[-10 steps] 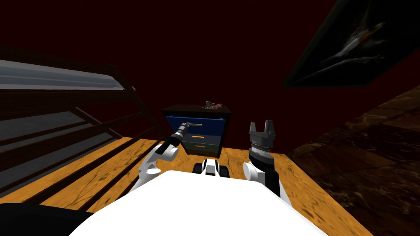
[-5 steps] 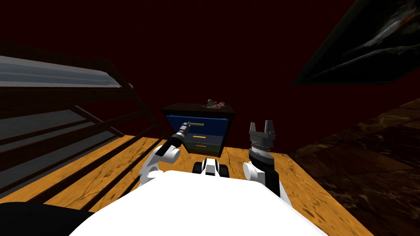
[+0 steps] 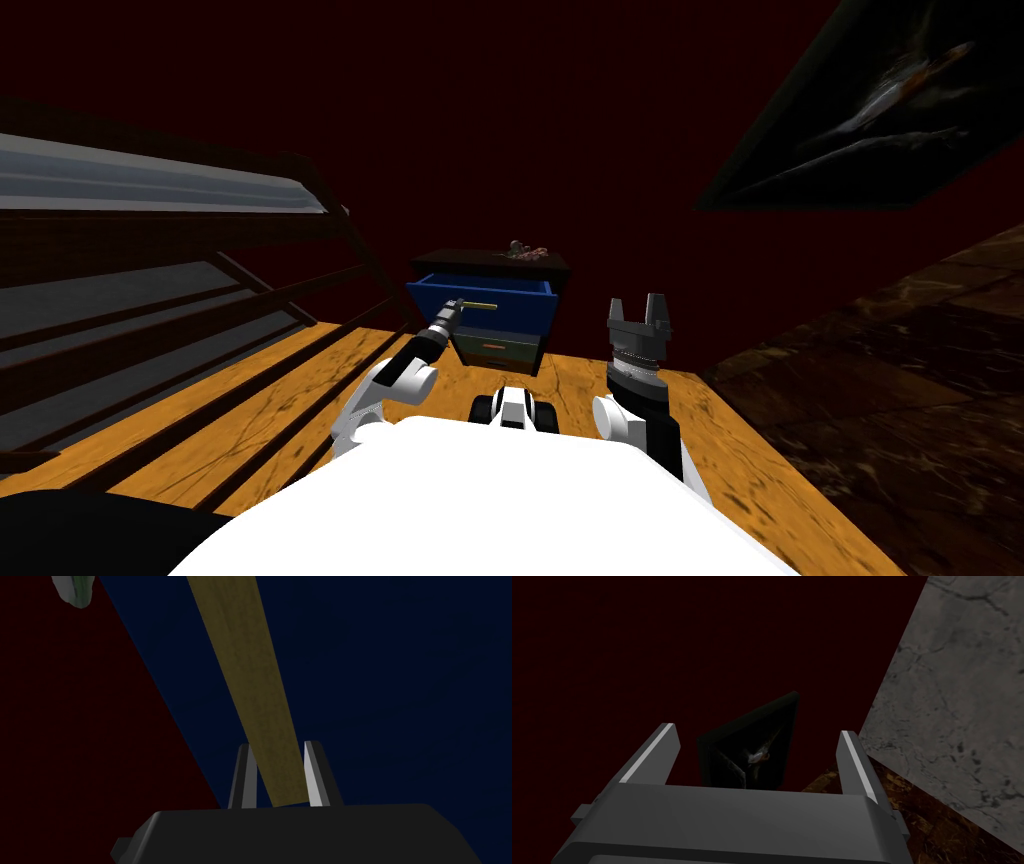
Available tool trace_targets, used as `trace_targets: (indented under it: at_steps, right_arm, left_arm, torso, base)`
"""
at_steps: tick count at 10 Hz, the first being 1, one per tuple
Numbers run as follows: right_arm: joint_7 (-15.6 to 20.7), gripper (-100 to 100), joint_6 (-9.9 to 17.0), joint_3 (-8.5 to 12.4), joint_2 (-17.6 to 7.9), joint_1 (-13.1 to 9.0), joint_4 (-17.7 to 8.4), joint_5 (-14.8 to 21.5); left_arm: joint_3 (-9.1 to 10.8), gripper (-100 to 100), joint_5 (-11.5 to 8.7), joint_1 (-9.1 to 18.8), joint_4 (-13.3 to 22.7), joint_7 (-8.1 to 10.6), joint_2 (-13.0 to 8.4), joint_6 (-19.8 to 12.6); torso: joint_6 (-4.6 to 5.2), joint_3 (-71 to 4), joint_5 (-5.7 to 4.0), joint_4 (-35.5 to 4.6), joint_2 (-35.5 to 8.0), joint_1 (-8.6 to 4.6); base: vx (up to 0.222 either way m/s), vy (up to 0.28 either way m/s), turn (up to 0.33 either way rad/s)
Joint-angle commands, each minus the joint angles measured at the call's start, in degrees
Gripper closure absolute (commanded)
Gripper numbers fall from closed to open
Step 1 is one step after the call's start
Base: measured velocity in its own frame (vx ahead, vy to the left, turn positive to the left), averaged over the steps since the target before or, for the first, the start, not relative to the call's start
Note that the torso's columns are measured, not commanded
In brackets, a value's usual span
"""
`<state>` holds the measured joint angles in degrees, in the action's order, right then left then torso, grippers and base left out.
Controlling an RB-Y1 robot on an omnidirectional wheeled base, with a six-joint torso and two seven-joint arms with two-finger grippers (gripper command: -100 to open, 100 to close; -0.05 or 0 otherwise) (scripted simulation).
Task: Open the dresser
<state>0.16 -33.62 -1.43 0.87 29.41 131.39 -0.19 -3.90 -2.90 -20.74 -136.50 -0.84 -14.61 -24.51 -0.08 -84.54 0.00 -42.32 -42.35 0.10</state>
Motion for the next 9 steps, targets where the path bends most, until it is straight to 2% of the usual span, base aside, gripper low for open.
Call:
trace_targets:
  at_steps: [1, 2, 3, 9]
  right_arm:
    - [0.0, 0, 0.0, 0.0, 0.0, 0.0, 0.0, 0.0]
    - [0.0, 0, 0.0, 0.0, 0.0, 0.0, 0.0, 0.0]
    - [0.0, 0, 0.0, 0.0, 0.0, 0.0, 0.0, 0.0]
    - [0.0, 0, 0.0, 0.0, 0.0, 0.0, 0.0, 0.0]
  left_arm:
    - [-0.23, 100, -0.1, -0.9, -1.0, -0.02, -0.3, 0.0]
    - [0.4, -100, -0.8, -0.5, -3.2, 0.47, -0.9, -2.6]
    - [0.4, -100, -0.8, -0.5, -3.2, 0.47, -0.9, -2.6]
    - [2.46, -100, -2.8, -0.1, -10.8, 1.81, -3.1, -10.3]
  torso:
    - [-0.03, 0.1, 0.01, 0.0, -0.1, 0.03]
    - [-0.06, 0.1, 0.01, 0.0, -0.1, 0.04]
    - [0.02, -0.1, 0.0, 0.1, 0.3, -0.03]
    - [0.06, 0.1, -0.01, 0.0, -0.1, -0.07]
  base:
    - [-0.176, 0.01, 0.038]
    - [-0.064, -0.004, 0.023]
    - [0.03, -0.01, 0.011]
    - [0.04, -0.008, 0.01]
